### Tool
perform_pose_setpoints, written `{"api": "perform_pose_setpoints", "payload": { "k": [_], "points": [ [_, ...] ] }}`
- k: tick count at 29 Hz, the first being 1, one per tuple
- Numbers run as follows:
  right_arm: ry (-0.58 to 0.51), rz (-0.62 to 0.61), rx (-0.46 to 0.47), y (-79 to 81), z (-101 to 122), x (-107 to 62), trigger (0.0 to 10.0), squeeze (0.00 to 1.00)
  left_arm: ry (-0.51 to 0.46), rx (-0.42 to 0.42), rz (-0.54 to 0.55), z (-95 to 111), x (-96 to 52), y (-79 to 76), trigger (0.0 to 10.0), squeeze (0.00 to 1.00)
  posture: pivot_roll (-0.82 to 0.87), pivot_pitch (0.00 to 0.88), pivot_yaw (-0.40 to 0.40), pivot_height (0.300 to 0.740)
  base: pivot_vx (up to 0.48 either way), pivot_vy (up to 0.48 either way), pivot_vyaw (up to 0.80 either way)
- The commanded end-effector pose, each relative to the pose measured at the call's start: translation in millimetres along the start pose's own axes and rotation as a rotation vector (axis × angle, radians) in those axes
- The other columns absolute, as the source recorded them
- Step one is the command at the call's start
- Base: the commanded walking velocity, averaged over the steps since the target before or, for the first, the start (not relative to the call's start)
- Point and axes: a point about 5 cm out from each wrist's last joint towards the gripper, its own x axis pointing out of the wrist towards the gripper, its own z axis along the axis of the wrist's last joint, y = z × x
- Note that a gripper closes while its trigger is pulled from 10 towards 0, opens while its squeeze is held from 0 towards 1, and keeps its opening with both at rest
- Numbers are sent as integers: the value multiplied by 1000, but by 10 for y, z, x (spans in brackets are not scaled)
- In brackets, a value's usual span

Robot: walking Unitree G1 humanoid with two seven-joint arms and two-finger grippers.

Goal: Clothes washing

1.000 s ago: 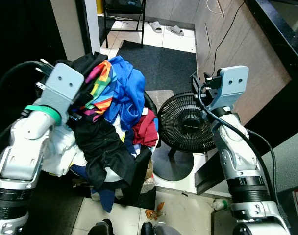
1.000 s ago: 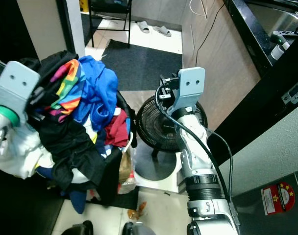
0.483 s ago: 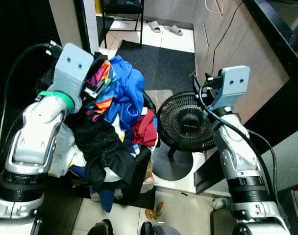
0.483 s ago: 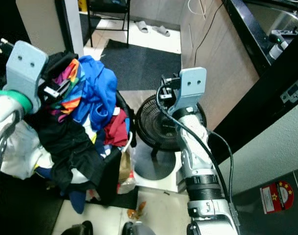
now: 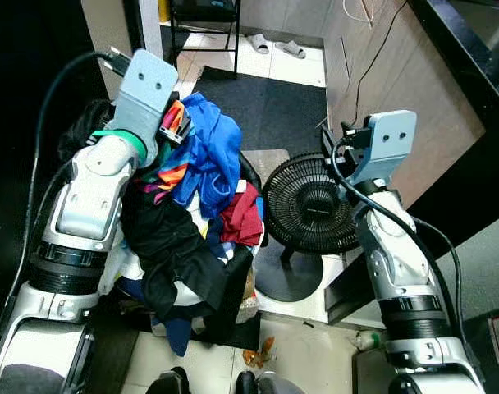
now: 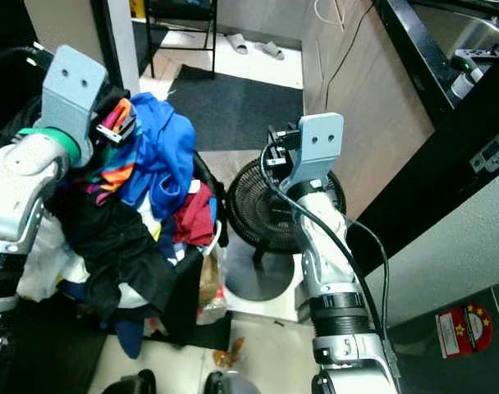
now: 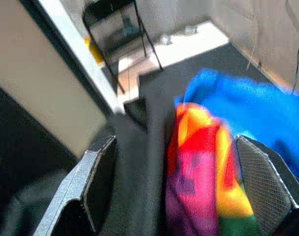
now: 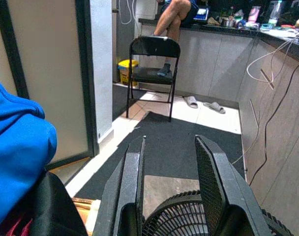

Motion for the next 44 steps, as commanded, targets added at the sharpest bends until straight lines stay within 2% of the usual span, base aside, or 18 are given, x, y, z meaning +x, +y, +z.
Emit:
{"api": "perform_pose_setpoints", "payload": {
  "k": [1,4,7,9,10,11,12,15,17,23,26,28,32,33,34,35,36,44],
  "points": [
    [15,-13,4,-24,-37,-27,10000,0,56,11,8,-147,21,3,10000,0,52,100,-44,740,0,0,0],
    [14,-13,4,-21,-33,-27,10000,0,64,-13,23,-163,10,80,10000,0,49,102,-43,740,0,0,0],
    [15,-14,4,-27,-35,-34,10000,0,59,-48,45,-151,-44,268,10000,0,55,107,-44,740,0,0,0],
    [15,-14,4,-27,-35,-34,10000,0,59,-48,45,-151,-44,268,10000,0,55,107,-44,740,0,0,0],
    [17,-14,4,-29,-42,-39,10000,0,59,-63,56,-155,-84,361,10000,0,58,110,-45,740,0,0,0],
    [17,-14,4,-29,-42,-39,10000,0,59,-63,56,-155,-84,361,10000,0,58,110,-45,740,0,0,0],
    [19,-13,5,-23,-47,-41,10000,0,66,-67,72,-183,-130,456,10000,0,60,112,-47,740,0,0,0],
    [21,-11,7,-16,-51,-41,10000,0,81,-67,94,-230,-176,546,10000,0,63,112,-49,740,0,0,0],
    [22,-7,9,-4,-54,-35,10000,0,124,-45,124,-350,-240,651,10000,0,64,112,-52,740,0,0,0],
    [20,-5,8,-14,-43,-28,10000,0,228,40,60,-617,-321,552,10000,0,58,113,-50,740,0,0,0],
    [20,-6,7,-20,-41,-30,10000,0,242,54,49,-654,-339,539,10000,0,56,113,-48,740,0,0,0],
    [22,-10,4,-34,-47,-44,10000,0,279,65,9,-760,-432,513,10000,0,58,116,-47,740,0,0,0],
    [24,-9,4,-28,-53,-49,10000,0,307,74,-25,-833,-510,483,10000,0,60,116,-48,740,0,0,0],
    [22,-6,6,-16,-48,-39,10000,0,317,83,-52,-866,-546,444,7961,0,61,114,-48,740,0,0,0],
    [22,-6,6,-16,-48,-39,10000,0,317,83,-52,-866,-546,444,7961,0,61,114,-48,740,0,0,0],
    [21,-5,6,-13,-45,-34,10000,0,317,86,-63,-873,-554,427,6000,0,61,114,-48,740,0,0,0],
    [21,-5,6,-12,-44,-30,10000,0,317,89,-68,-879,-562,414,0,0,61,111,-48,740,0,0,0],
    [18,-5,3,-25,-39,-32,10000,0,292,89,-88,-869,-572,371,0,0,58,105,-48,740,0,0,0]
  ]
}}
